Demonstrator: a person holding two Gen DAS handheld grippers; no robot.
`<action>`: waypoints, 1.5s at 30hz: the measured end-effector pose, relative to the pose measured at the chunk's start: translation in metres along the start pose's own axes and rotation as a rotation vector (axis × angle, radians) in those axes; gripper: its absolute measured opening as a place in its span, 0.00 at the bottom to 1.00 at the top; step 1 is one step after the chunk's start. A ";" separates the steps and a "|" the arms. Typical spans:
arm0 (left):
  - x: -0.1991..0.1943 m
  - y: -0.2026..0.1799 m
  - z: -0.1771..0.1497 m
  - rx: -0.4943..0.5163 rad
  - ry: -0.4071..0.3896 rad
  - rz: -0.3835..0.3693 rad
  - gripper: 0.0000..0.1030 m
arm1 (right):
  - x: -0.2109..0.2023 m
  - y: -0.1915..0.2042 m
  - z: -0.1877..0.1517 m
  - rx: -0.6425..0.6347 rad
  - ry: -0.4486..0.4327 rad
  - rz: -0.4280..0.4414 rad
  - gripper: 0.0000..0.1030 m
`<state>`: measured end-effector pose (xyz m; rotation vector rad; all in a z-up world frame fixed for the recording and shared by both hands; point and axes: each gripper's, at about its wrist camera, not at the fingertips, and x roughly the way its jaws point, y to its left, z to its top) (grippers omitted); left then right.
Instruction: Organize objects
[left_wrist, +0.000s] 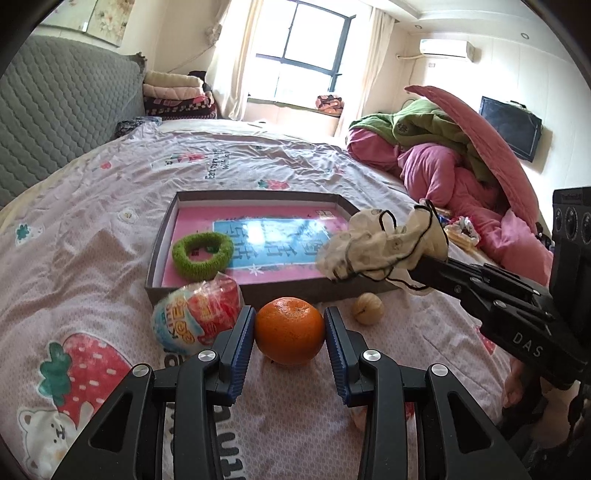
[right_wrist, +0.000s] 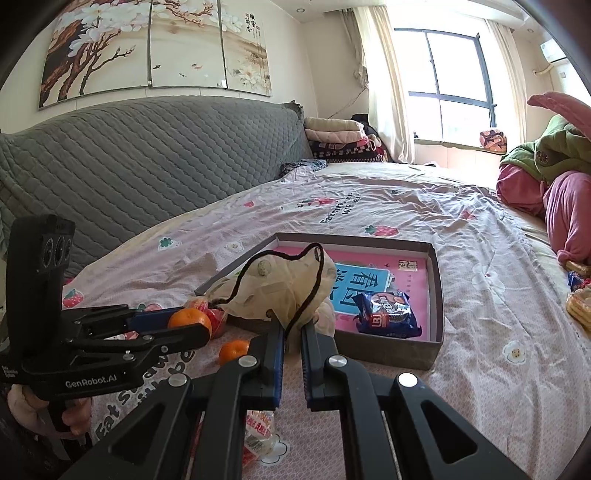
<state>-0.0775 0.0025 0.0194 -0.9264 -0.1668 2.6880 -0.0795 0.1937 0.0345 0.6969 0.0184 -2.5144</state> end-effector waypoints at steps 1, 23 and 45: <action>0.001 0.000 0.002 0.000 0.000 -0.001 0.38 | 0.000 0.000 0.001 -0.002 -0.002 -0.005 0.08; 0.017 0.016 0.042 -0.006 -0.020 0.001 0.38 | 0.008 -0.016 0.022 0.014 -0.027 -0.034 0.08; 0.025 0.034 0.068 -0.012 -0.047 0.046 0.38 | 0.020 -0.036 0.052 0.006 -0.088 -0.060 0.08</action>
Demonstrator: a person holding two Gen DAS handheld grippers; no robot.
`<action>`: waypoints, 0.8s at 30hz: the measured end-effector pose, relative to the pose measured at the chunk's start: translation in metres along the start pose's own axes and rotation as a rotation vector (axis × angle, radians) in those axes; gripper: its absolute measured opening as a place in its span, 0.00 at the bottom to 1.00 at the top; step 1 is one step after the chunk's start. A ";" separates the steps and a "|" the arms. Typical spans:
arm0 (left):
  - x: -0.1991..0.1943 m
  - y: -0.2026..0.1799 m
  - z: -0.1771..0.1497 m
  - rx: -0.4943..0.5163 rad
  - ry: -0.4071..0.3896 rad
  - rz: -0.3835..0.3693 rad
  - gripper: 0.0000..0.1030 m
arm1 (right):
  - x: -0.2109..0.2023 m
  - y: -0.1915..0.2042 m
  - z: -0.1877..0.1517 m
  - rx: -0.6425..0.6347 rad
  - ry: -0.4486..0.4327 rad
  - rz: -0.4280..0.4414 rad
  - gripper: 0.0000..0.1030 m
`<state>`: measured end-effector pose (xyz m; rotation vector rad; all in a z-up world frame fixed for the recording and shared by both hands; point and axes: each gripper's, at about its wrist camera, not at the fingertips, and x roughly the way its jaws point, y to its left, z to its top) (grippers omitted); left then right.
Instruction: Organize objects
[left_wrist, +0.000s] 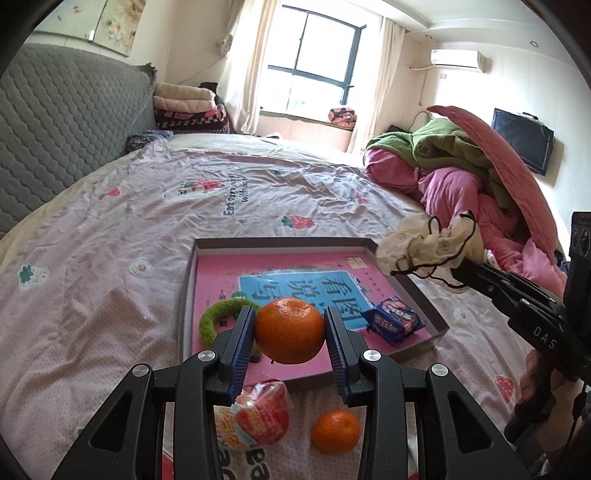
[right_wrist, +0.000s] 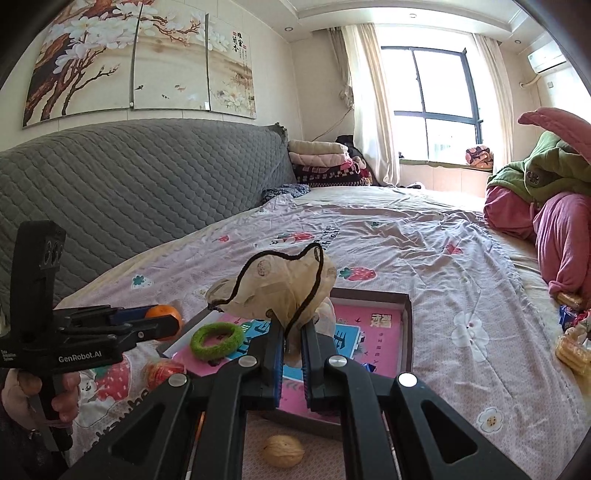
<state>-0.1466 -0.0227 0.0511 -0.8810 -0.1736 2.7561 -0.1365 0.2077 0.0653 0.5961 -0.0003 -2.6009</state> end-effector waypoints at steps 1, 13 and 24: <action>0.001 0.002 0.001 -0.003 0.003 0.001 0.38 | 0.001 0.000 0.000 -0.002 0.001 -0.002 0.08; 0.011 0.025 0.016 -0.026 -0.009 0.030 0.38 | 0.016 0.001 0.006 -0.039 0.007 -0.012 0.08; 0.029 0.038 0.030 -0.025 -0.004 0.045 0.38 | 0.035 -0.004 0.009 -0.053 0.025 -0.023 0.08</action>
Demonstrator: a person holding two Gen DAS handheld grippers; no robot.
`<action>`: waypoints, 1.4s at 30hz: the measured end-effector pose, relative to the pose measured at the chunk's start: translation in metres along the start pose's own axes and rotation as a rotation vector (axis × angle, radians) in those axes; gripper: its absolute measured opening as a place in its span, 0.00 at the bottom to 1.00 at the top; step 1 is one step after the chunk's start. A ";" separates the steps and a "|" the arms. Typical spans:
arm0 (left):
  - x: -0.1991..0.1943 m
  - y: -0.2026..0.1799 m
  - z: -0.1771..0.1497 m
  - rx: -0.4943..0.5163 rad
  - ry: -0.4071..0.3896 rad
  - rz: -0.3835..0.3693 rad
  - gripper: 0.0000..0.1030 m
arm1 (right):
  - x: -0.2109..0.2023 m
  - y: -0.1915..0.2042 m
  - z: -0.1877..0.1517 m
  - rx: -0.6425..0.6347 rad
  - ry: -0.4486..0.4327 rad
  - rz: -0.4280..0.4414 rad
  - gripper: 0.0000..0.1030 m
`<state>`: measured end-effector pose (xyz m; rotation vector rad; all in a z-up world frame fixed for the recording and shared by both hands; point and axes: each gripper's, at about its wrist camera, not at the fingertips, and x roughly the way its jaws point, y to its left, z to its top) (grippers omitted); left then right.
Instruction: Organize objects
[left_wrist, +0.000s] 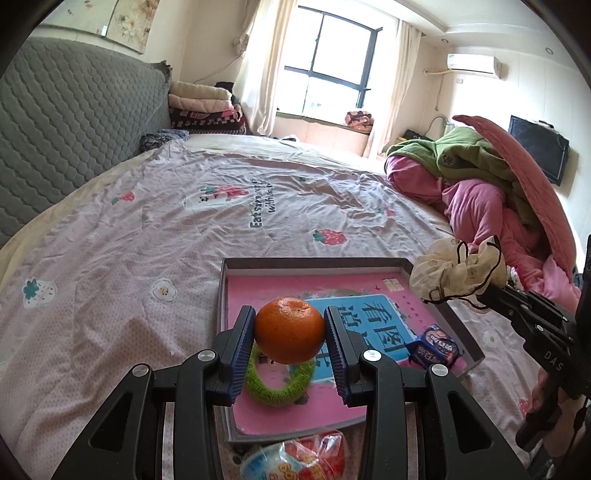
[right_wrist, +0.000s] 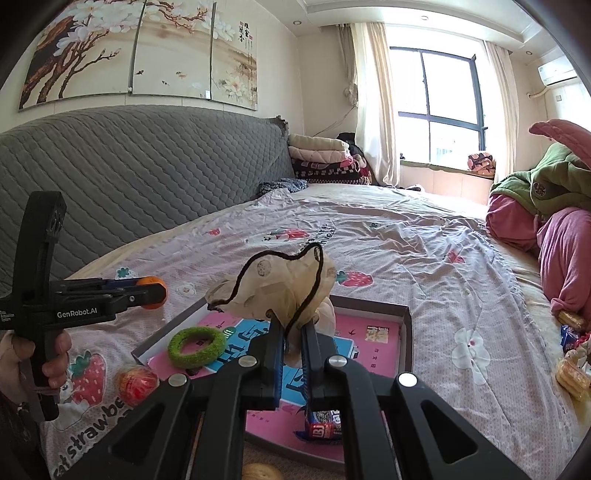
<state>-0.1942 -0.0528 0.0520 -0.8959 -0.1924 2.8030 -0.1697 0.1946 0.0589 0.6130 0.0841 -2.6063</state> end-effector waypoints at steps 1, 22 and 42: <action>0.002 -0.001 0.000 0.003 0.002 -0.002 0.38 | 0.002 -0.001 0.000 -0.003 0.003 -0.001 0.08; 0.058 -0.030 -0.015 0.029 0.122 -0.074 0.38 | 0.052 -0.023 -0.017 0.023 0.136 -0.059 0.09; 0.078 -0.044 -0.035 0.087 0.192 -0.084 0.38 | 0.064 -0.041 -0.029 0.059 0.199 -0.127 0.10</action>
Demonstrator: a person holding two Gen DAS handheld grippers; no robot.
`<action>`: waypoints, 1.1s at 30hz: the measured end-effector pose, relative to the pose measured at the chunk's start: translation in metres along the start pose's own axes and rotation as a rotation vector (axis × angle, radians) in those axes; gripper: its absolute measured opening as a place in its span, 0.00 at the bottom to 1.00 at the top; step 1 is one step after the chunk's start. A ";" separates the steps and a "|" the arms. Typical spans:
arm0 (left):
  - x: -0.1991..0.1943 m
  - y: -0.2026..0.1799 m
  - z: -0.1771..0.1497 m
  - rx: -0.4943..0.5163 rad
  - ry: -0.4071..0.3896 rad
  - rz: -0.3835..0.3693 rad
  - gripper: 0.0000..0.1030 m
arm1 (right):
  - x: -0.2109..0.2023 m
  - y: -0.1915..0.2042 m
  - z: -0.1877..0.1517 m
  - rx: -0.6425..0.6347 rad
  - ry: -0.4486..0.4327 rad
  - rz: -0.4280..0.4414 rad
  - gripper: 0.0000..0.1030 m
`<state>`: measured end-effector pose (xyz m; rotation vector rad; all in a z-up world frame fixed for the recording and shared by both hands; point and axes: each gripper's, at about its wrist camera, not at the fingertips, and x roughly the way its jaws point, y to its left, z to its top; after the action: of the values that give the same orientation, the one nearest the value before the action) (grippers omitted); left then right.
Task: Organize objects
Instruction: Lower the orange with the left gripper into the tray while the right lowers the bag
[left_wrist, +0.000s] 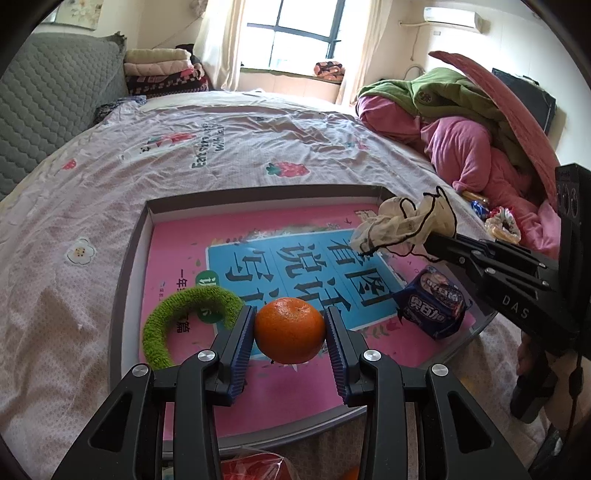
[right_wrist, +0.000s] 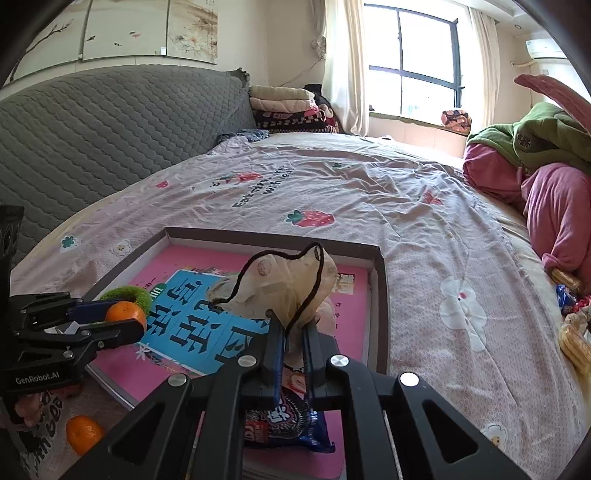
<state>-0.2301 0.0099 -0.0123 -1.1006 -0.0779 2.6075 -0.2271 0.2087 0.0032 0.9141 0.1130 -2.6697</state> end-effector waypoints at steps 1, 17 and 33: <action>0.001 -0.001 -0.001 0.003 0.004 -0.001 0.38 | 0.001 -0.001 0.000 0.004 0.003 0.001 0.10; 0.009 -0.015 -0.008 0.060 0.042 -0.015 0.38 | 0.009 -0.004 -0.006 0.025 0.051 0.007 0.10; 0.008 -0.016 -0.008 0.076 0.035 -0.007 0.38 | 0.011 -0.004 -0.009 0.040 0.112 -0.010 0.28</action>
<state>-0.2256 0.0273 -0.0211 -1.1170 0.0249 2.5610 -0.2316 0.2113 -0.0109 1.0788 0.0906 -2.6382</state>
